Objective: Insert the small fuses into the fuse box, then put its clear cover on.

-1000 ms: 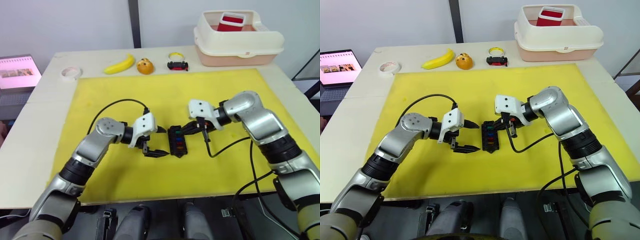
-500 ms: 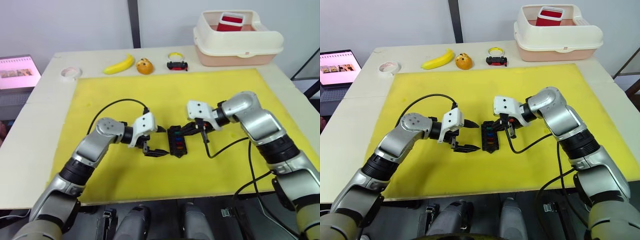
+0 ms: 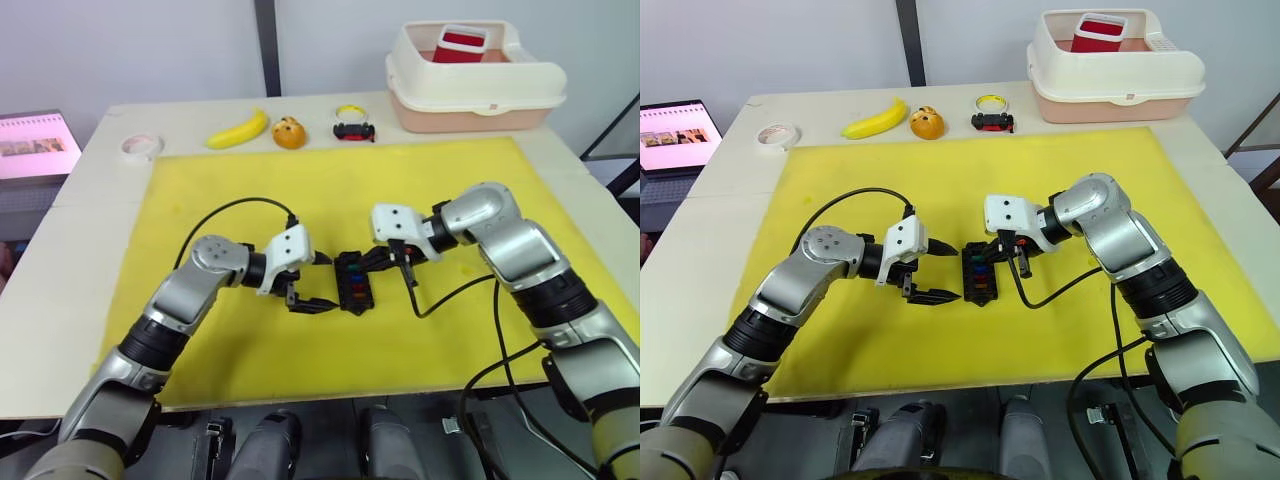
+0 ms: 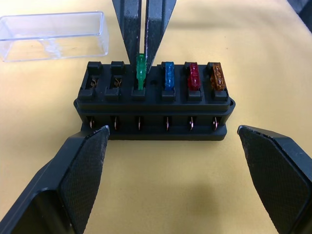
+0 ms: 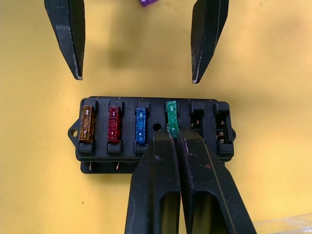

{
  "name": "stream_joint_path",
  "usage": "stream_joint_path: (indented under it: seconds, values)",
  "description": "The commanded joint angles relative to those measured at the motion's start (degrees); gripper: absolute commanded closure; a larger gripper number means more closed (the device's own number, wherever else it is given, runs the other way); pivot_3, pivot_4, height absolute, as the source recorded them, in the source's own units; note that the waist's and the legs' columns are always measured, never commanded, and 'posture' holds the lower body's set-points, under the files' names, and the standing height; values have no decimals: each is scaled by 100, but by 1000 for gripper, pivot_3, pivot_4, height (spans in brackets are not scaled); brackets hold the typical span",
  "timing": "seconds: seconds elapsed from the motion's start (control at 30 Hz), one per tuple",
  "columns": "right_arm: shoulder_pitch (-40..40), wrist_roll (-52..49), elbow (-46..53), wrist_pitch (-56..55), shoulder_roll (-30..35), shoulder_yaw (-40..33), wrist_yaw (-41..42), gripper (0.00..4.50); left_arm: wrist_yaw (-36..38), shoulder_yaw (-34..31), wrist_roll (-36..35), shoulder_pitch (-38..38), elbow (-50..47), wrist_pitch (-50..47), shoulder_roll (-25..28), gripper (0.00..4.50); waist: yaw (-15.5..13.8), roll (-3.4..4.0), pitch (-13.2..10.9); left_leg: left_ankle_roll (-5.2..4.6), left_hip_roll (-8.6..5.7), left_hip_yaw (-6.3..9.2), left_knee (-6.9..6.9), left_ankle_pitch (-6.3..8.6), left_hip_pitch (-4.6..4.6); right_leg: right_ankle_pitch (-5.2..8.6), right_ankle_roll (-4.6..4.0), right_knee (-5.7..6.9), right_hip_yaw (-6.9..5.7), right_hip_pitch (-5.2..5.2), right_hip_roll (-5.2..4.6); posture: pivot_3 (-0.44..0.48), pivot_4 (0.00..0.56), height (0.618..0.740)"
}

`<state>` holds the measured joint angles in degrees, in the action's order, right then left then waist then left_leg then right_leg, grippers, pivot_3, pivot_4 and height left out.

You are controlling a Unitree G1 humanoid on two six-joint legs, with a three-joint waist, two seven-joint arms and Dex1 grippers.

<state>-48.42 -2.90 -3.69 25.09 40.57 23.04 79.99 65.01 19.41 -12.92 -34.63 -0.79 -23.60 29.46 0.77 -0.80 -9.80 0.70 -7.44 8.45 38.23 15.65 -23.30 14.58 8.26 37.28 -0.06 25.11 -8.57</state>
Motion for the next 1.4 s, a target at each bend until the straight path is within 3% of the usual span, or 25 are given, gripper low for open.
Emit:
stream_joint_path:
  seconds: [0.03, 1.23, 1.3, 1.4]
  values:
    - [-38, 136, -44, 15, 14, 125, 63, 4500, -14, -62, 19, -66, -159, 2, 11, 53, 1, 0, 0, 0, 0, 0, 0, 0, 0, 0, 0, 0, 0, 0, 0, 0, 150, 740]
    - [-263, 7, 220, 506, -68, 36, 48, 4500, -36, -59, 20, -92, -126, 13, -28, 53, 8, 0, 0, 0, 0, 1, 0, 0, 0, 0, 0, 0, 0, 1, 0, 0, 150, 740]
    - [-262, 42, 229, 481, -67, 49, 21, 3849, -37, -58, 22, -93, -122, 19, -31, 0, 5, 0, 0, 0, 0, 1, 0, 0, 0, 0, 0, 0, 0, 1, 0, 0, 150, 740]
    - [-261, 60, 251, 451, -48, 58, 13, 3849, -38, -56, 24, -90, -122, 21, -32, 0, 3, 0, 0, 0, 0, 0, 0, 0, -1, 0, 0, 0, 0, 2, 0, 0, 150, 740]
